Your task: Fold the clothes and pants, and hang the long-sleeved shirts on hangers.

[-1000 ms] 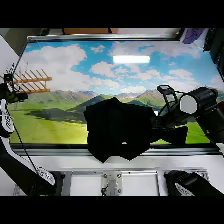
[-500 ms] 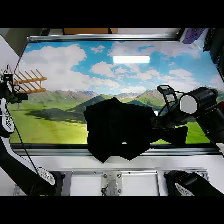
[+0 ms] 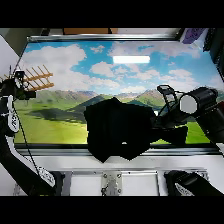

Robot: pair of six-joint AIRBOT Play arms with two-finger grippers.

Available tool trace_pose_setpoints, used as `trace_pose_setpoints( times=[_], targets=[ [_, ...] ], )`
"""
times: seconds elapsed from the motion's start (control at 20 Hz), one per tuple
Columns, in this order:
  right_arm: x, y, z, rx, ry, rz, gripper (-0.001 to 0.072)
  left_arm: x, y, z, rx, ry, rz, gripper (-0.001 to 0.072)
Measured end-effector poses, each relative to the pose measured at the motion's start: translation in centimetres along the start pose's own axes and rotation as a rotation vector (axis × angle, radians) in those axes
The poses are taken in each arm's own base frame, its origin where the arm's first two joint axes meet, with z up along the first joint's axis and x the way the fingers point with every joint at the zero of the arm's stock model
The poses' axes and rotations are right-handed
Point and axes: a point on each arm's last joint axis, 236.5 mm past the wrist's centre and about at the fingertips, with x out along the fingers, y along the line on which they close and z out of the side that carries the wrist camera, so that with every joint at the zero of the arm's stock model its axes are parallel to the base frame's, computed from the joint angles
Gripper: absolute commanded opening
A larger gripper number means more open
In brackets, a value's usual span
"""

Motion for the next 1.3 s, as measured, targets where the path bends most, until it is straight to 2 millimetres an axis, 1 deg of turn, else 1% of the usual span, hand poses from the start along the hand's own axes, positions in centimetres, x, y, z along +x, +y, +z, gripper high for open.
trace_pose_setpoints(
  times=[0.1,0.2,0.45,0.6,0.7,0.8,0.95,1.05,1.15,1.2,1.3],
  targets=[
    [0.0,0.0,0.0,0.000,0.000,0.000,0.0026,-0.6,-1.4,-0.1,0.014,-0.022,-0.038,0.0021],
    [0.0,0.0,0.0,0.000,0.000,0.000,0.0025,-1.4,-2.2,-0.6,0.012,-0.041,-0.059,0.0022],
    [0.0,0.0,0.0,0.000,0.000,0.000,0.0026,-3.9,-3.3,-1.3,0.029,-0.107,-0.060,0.0021],
    [0.0,0.0,0.0,0.000,0.001,0.000,0.0025,-6.7,-2.9,0.1,0.043,-0.201,-0.032,0.0021],
    [0.1,0.0,0.0,0.000,0.003,-0.001,0.0025,-8.3,-2.7,0.7,0.046,-0.238,-0.018,0.0021],
    [0.1,0.0,0.0,0.000,0.003,-0.001,0.0025,-10.4,-2.2,1.7,0.044,-0.291,-0.001,0.0021],
    [0.1,0.0,0.0,0.000,0.004,-0.001,0.0026,-12.7,-2.2,2.3,0.053,-0.326,0.007,0.0022],
    [0.1,0.0,0.0,0.000,0.004,-0.001,0.0025,-14.2,-2.6,2.7,0.063,-0.346,0.010,0.0022],
    [0.1,0.0,0.0,0.001,0.004,-0.001,0.0025,-15.6,-3.3,3.0,0.079,-0.362,0.006,0.0022],
    [0.1,0.0,0.0,0.000,0.004,-0.001,0.0025,-16.6,-3.8,3.3,0.088,-0.377,0.004,0.0022],
    [0.1,0.0,0.0,0.000,0.004,-0.001,0.0025,-18.3,-5.1,3.2,0.112,-0.379,-0.009,0.0023]
  ],
)
